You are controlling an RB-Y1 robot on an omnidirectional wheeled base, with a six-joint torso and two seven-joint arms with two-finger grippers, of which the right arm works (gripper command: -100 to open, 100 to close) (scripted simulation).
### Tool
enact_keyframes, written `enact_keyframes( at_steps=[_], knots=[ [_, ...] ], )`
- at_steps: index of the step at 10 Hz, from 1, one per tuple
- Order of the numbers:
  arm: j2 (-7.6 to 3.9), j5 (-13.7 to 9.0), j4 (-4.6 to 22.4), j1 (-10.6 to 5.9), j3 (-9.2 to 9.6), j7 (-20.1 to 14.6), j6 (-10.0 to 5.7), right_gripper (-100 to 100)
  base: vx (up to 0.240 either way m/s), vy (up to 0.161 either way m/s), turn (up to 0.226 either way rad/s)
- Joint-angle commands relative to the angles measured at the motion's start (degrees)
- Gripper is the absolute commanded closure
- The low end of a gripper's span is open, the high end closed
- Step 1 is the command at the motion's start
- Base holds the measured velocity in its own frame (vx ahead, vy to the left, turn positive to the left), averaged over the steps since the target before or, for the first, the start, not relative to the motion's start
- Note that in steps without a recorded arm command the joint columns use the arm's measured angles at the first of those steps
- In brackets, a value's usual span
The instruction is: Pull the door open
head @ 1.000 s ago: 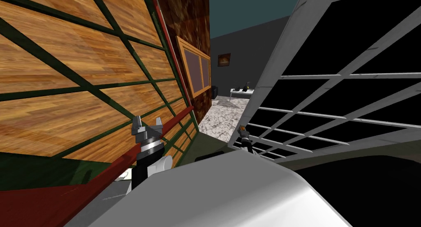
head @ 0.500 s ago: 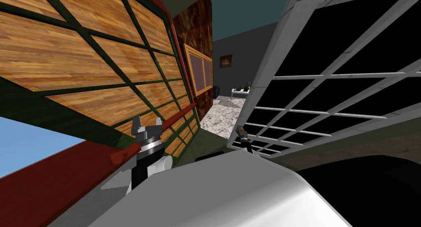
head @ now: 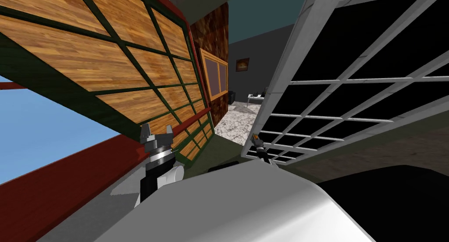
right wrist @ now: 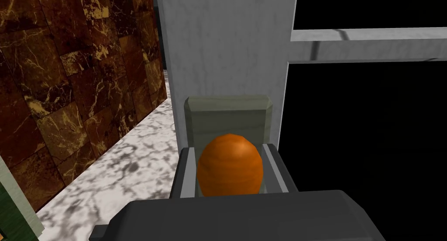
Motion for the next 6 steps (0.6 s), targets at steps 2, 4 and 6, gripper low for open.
enact_keyframes(
  at_steps=[2, 4, 6],
  knots=[
    [-0.76, 1.8, -0.22, 1.01, 1.65, -2.31, -1.02, 100, -0.252, -0.007, 0.073],
    [-1.34, 3.11, -0.67, 1.75, 2.85, -3.96, -1.64, 100, -0.254, -0.011, 0.072],
    [-1.65, 3.91, -0.53, 2.31, 3.58, -4.79, -2.45, 100, -0.148, -0.003, 0.039]
  ],
)
